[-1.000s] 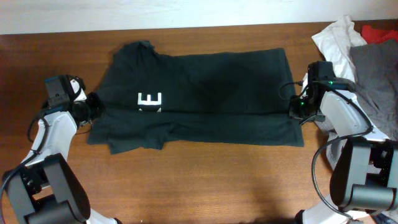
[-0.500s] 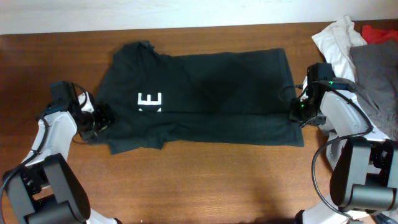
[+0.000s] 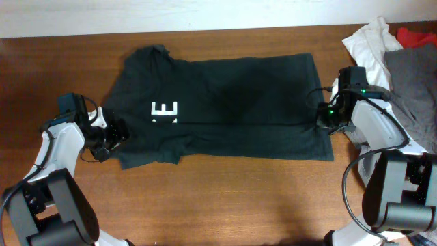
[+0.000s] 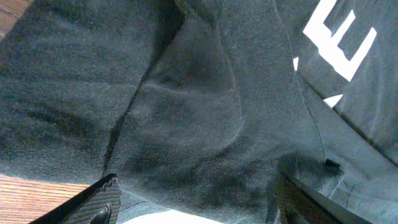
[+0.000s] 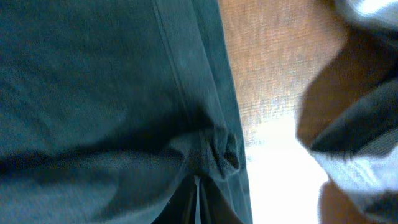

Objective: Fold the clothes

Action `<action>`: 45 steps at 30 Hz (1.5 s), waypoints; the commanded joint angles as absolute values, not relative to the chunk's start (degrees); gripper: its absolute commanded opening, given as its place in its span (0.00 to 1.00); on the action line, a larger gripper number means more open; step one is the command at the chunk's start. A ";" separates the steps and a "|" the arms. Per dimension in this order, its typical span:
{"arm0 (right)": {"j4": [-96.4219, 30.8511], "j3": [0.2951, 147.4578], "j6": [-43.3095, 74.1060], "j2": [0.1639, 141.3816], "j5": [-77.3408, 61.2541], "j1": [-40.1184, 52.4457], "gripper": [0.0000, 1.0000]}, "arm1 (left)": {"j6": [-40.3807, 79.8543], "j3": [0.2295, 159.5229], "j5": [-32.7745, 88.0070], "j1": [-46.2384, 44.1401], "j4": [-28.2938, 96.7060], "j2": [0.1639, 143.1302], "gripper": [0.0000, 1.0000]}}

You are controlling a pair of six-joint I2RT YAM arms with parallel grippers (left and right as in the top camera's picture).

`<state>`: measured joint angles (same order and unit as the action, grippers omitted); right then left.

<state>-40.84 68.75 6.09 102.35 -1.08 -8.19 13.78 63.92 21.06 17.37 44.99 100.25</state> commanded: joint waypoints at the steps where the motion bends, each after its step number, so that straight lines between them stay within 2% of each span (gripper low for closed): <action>1: -38.50 68.66 6.46 102.63 -1.74 -7.88 0.09 | 13.87 63.57 21.78 17.23 45.08 100.60 0.80; 13: -34.02 68.66 6.46 111.00 -4.34 -7.88 0.11 | 13.87 63.57 21.71 17.23 45.54 100.60 0.80; 17: -33.63 68.66 6.46 113.86 -4.29 -7.88 0.16 | 13.87 63.57 21.85 17.23 46.54 100.60 0.80; 21: -33.78 68.71 6.46 113.95 -4.29 -7.88 0.27 | 12.69 63.57 23.59 17.23 47.66 100.60 0.80; 24: -34.46 68.69 6.46 113.95 -4.29 -7.88 0.29 | 10.07 63.57 28.75 17.23 48.47 100.60 0.80; 28: -35.29 68.69 6.44 113.95 -4.29 -7.88 0.36 | 5.58 63.57 35.14 17.23 51.59 100.60 0.84; 31: -35.33 68.69 6.44 113.95 -4.32 -7.88 0.37 | 3.60 63.57 35.79 16.88 53.65 100.60 0.86; 38: -36.01 68.69 6.44 113.95 -4.29 -7.88 0.37 | 2.09 63.57 28.71 11.40 54.81 100.60 0.86; 42: -36.29 68.69 6.44 113.95 -4.29 -7.88 0.38 | 1.43 63.57 23.44 4.86 51.64 100.60 0.81; 45: -36.60 68.69 6.44 113.95 -4.29 -7.88 0.37 | 1.45 63.57 15.16 -2.70 47.77 100.60 0.79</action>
<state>-35.03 69.65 6.02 111.50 -5.08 -8.10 2.87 63.86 24.29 3.38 50.00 100.25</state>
